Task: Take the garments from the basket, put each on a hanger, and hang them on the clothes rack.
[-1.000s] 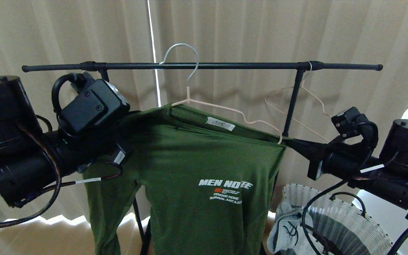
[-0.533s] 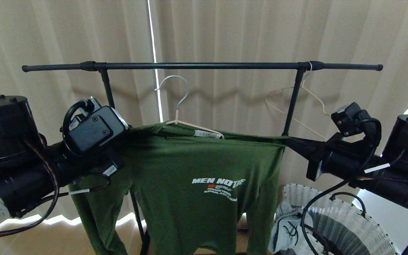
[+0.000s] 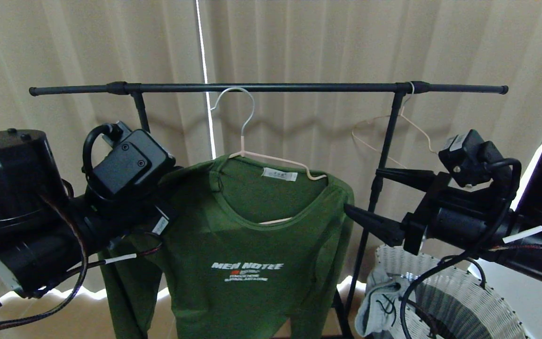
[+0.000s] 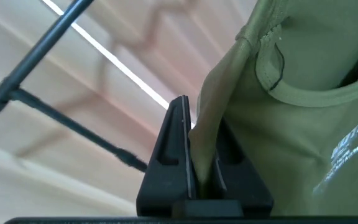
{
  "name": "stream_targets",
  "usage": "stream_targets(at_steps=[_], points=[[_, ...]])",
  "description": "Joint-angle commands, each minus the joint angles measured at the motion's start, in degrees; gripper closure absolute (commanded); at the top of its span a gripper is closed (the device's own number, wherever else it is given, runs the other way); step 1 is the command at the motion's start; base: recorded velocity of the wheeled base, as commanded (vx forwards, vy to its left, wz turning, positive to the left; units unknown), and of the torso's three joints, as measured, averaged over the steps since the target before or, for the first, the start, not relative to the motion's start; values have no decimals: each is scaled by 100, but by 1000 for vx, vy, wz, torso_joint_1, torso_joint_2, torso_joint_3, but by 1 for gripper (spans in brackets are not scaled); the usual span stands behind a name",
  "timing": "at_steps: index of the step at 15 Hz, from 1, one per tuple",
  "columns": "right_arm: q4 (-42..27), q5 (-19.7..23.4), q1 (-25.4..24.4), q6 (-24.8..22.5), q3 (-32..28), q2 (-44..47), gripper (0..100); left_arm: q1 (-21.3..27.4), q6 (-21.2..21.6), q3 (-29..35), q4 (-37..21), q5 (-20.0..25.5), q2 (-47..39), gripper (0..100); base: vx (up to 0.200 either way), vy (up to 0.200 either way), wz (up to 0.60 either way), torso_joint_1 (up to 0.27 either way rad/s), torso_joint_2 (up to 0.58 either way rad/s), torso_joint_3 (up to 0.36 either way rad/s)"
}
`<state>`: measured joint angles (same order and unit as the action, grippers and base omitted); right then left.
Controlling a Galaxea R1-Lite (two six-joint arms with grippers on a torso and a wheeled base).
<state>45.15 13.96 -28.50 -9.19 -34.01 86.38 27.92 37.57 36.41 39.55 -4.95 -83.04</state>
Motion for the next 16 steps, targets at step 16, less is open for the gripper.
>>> stream_targets(at_steps=[16], points=[[-754,-51,-191,-768,-1424,959,0,768,-22,76,9,20,-133,100,0,0,0,0,0,0]])
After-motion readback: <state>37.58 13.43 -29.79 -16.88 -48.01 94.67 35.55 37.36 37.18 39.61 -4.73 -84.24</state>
